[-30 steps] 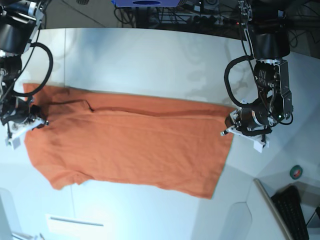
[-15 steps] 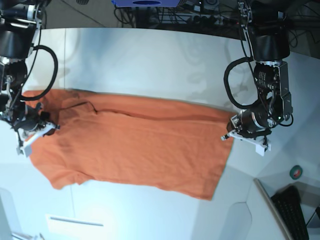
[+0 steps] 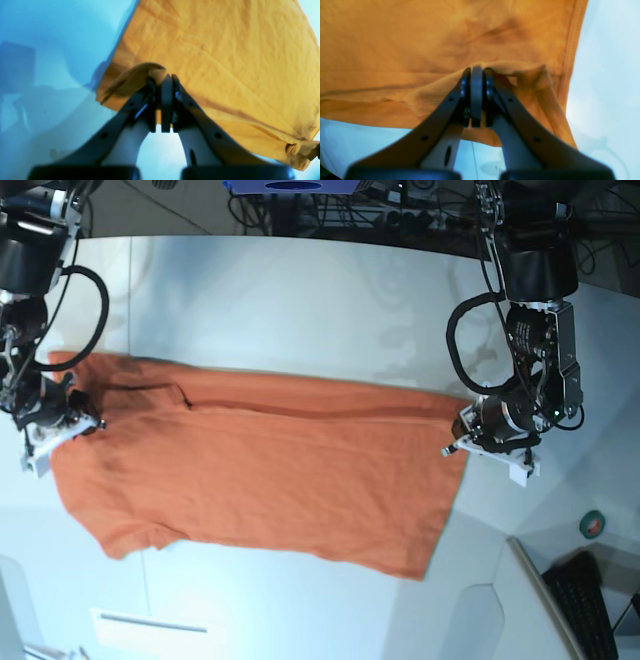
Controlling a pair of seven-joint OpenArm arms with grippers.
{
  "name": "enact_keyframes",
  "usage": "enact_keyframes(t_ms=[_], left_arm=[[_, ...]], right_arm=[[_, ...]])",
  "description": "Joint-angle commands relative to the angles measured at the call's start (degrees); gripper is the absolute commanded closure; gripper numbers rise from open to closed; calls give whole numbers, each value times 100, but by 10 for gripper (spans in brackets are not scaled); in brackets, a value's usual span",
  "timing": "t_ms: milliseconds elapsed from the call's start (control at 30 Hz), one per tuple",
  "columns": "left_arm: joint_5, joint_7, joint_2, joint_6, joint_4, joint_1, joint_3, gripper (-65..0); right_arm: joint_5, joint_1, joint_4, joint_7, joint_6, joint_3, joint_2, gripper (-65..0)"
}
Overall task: Layout the t-shirt on the table in an organized manner, then fold the t-shirt properly
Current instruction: 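Drag the held shirt edge with both grippers to straighten it, then release the shirt and move both grippers to its collar-side edge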
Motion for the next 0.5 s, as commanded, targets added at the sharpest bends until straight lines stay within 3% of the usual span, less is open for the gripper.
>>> enact_keyframes(t_ms=[0,433,467], left_arm=[[-43,-84,-51,-31,97,-125,-19,0],[-43,-93,-51,-31,97,-133,-19,0],[-43,-93,-51,-31,97,-133,-19,0]], right_arm=[[78,112,86,112,21,20,79,0],[87,103,104,112,21,46,70,0],[87,95,122,112,21,46,70,-35]])
